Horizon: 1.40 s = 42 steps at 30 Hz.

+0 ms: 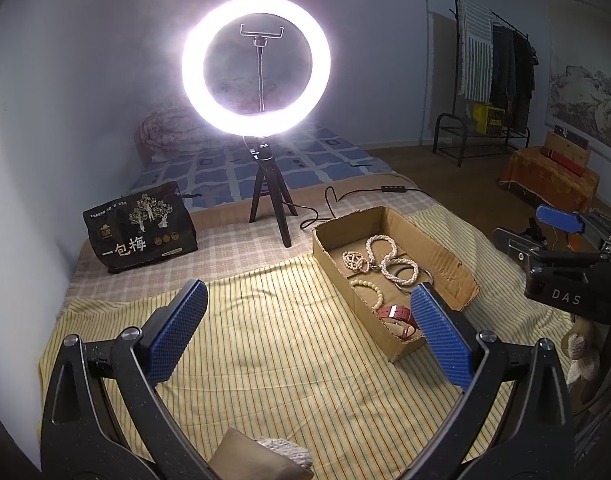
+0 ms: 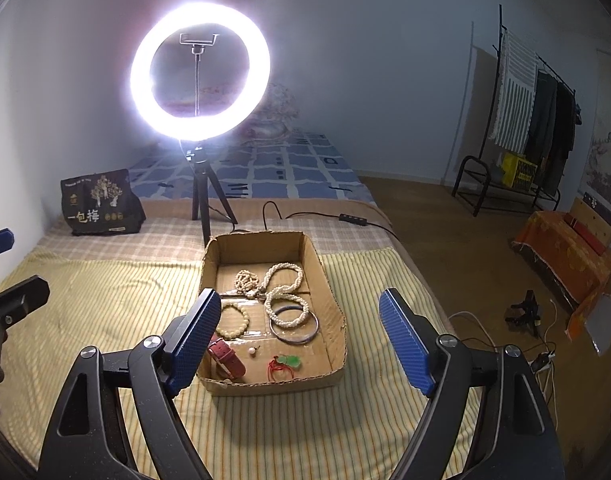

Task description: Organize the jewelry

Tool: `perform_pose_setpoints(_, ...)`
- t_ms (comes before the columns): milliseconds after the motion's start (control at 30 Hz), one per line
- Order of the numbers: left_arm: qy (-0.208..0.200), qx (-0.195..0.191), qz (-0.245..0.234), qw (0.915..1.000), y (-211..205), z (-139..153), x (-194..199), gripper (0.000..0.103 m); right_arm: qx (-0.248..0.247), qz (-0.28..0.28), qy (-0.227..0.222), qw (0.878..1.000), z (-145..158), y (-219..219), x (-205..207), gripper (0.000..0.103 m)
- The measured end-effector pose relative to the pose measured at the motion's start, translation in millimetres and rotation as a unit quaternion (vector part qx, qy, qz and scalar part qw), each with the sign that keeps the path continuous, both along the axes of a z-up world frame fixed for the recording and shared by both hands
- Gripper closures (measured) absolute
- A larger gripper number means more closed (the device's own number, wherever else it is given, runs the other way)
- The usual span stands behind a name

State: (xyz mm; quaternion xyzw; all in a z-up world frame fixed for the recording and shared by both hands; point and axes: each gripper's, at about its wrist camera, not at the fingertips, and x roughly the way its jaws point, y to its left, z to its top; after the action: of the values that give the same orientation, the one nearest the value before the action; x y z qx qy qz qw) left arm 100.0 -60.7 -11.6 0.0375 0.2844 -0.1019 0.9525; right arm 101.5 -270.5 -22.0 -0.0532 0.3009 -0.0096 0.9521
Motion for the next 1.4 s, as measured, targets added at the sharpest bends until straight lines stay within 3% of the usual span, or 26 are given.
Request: perform_pose_setpoints(1400,-0.002,0.004,0.000,1.0000,-2.0,0.3,-2.5,0.000,-0.015,0.005,0.005,1.000,-5.5,0.9,1.6,0.022)
